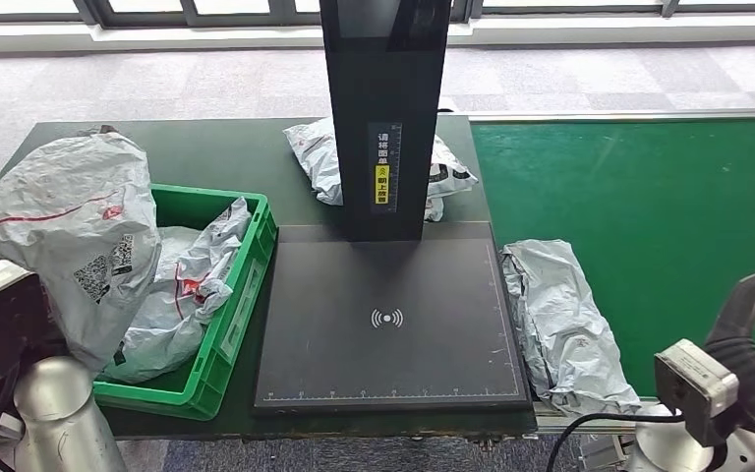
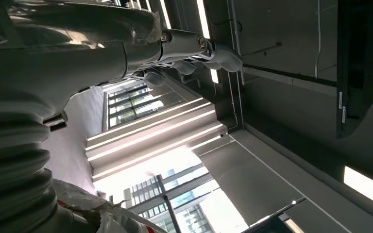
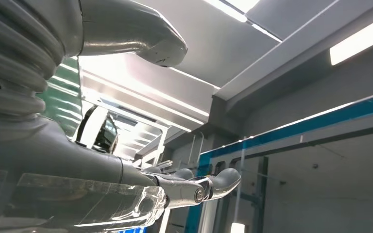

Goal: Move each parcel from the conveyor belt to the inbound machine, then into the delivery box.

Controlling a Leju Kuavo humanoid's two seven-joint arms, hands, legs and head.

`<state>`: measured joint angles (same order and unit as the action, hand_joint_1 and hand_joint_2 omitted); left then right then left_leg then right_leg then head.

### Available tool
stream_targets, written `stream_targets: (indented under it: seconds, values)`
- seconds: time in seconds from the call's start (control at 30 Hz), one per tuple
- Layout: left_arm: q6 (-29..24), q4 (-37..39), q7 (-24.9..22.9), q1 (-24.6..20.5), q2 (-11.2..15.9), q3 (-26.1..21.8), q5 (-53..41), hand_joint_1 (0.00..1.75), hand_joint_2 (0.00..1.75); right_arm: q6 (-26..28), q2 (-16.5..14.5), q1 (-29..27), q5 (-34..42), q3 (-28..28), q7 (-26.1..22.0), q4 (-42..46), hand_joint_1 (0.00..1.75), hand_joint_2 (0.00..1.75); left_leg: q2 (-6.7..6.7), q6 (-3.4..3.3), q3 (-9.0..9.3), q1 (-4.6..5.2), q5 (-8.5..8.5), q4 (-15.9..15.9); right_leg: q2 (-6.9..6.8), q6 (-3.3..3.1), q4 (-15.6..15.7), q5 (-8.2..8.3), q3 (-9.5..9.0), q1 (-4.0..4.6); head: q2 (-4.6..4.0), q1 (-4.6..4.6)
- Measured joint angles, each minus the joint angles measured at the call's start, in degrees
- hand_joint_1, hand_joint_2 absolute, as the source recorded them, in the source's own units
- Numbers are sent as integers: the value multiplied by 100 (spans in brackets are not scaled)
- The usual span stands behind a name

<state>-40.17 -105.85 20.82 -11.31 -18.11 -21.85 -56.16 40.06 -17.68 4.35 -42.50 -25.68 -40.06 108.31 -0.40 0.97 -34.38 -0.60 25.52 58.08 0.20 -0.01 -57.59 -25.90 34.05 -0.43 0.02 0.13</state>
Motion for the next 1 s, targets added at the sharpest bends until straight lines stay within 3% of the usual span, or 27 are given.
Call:
stream_targets:
  seconds: [0.57, 0.67, 0.77, 1.0]
  values:
    - [2, 133, -197, -43, -11, -55, -502, 0, 175, 0, -2, 16, 16, -77, -1, -209, 0, 175, 1, 1, 2, 0, -2, 0, 1, -1, 1, 1, 5, 1, 0, -1]
    - [12, 617, -641, -457, -54, -80, -1605, 0, 175, 0, -7, 48, -37, -65, -3, -291, 0, 175, -10, -2, -1, 0, -8, 1, -10, 0, 2, 2, -2, 2, 0, 0]
    - [20, 1683, -1299, -1348, -44, -226, -2552, 0, 175, -4, -16, 151, -98, 39, -10, -490, 0, 175, -32, 1, -6, 0, -27, -2, -30, -3, 1, 17, -10, 3, 0, 1]
    - [17, 3687, -2792, -2196, 298, -336, -3257, 0, 175, -4, -20, 210, -104, 150, -14, -690, 0, 175, -23, 12, 2, 0, -41, -4, -19, -8, -1, 33, -4, 3, 0, 1]
